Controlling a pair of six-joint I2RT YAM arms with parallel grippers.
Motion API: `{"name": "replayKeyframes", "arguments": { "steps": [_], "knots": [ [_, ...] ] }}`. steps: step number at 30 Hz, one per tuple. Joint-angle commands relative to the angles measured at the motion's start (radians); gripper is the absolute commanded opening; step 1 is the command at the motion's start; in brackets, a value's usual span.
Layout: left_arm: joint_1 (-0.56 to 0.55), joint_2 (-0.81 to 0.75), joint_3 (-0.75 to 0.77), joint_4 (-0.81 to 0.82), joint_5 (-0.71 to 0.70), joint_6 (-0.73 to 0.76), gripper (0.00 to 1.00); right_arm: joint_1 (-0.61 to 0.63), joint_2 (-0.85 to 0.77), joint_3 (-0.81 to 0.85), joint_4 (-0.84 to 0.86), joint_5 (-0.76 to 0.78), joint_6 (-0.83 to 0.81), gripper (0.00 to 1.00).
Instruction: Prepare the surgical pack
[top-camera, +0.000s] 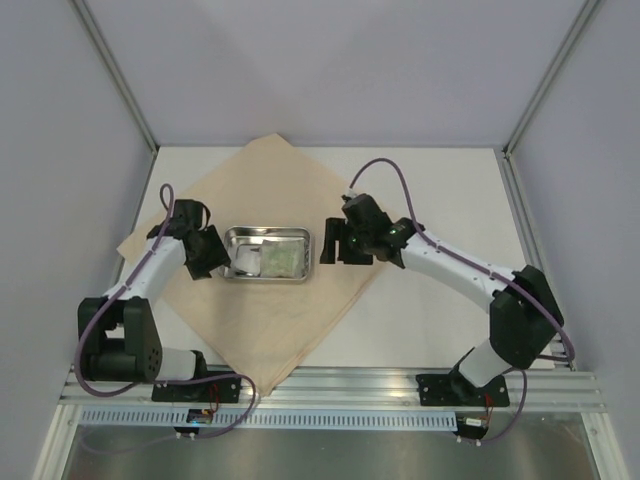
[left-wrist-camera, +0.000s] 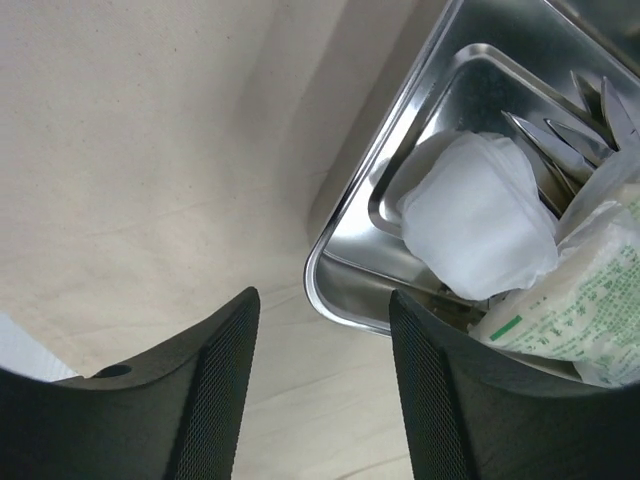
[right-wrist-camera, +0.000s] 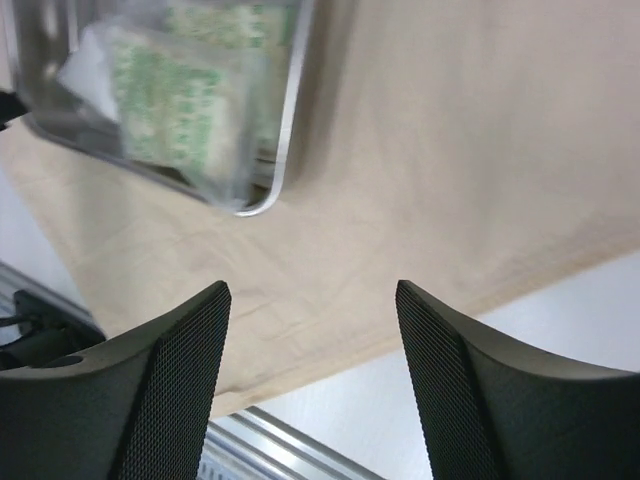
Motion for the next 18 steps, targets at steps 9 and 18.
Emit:
{"name": "replayKeyframes", "arguments": {
  "steps": [9, 18],
  "knots": [
    [-0.001, -0.101, 0.143, -0.114, -0.068, 0.067, 0.65, -0.489, 0.014, -0.130, 0.014, 0.045, -0.081, 0.81],
    [0.080, -0.162, 0.186, -0.071, -0.131, 0.095, 0.66, -0.555, 0.297, 0.020, 0.003, 0.046, -0.130, 0.80]
  ]
}}
